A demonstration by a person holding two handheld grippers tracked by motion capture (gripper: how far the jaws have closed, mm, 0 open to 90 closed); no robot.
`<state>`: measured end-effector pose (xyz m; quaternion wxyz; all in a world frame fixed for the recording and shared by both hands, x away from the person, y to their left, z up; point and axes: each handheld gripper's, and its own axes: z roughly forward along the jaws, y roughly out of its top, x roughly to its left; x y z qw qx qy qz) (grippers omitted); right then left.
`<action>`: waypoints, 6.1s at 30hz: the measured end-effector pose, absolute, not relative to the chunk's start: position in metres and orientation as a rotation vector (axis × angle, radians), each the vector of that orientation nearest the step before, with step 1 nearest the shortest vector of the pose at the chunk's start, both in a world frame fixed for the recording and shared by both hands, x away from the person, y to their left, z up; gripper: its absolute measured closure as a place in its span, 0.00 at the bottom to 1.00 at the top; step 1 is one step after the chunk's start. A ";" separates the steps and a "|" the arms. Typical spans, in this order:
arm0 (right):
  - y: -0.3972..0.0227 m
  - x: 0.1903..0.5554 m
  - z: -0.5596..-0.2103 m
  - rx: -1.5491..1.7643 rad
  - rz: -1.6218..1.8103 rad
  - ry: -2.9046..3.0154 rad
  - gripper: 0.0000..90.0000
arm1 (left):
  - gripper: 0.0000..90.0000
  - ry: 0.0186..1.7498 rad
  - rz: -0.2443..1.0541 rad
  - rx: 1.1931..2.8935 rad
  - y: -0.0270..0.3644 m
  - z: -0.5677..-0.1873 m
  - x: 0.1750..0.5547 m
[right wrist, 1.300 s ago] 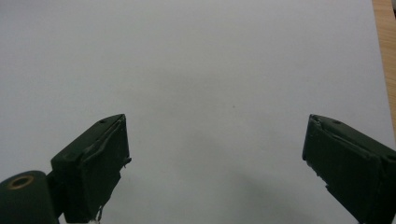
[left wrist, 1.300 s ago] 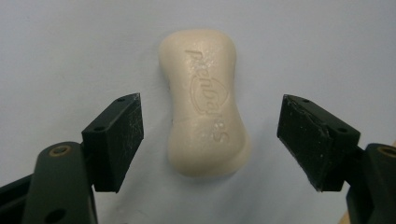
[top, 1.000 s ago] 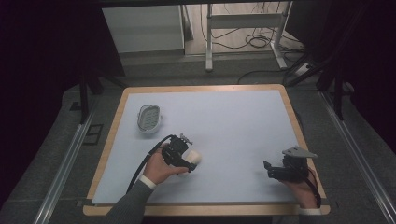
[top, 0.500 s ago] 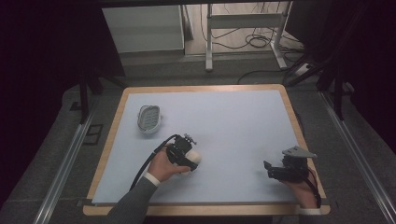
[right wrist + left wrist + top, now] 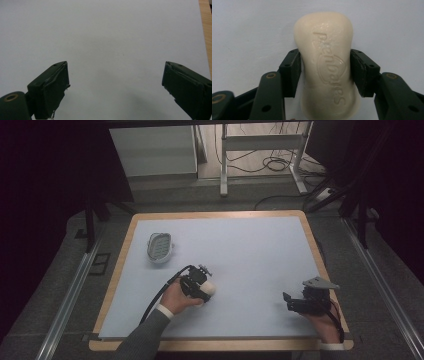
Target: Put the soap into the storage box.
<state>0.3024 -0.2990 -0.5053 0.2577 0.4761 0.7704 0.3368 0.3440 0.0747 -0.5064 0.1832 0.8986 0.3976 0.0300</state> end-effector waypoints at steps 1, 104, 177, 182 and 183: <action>-0.299 0.302 -0.505 1.292 0.914 2.088 0.08 | 0.55 1.119 0.092 2.536 0.074 -0.506 0.343; -0.304 0.304 -0.510 1.304 0.873 2.078 0.08 | 0.55 1.148 0.222 2.368 0.129 -0.430 0.379; -0.306 0.305 -0.513 1.309 0.840 2.080 0.08 | 0.55 1.403 0.290 2.281 0.187 -0.418 0.443; -0.307 0.305 -0.513 1.312 0.836 2.082 0.08 | 0.55 1.422 0.279 2.262 0.192 -0.421 0.446; -0.307 0.305 -0.514 1.312 0.835 2.083 0.08 | 0.55 1.426 0.278 2.263 0.193 -0.421 0.447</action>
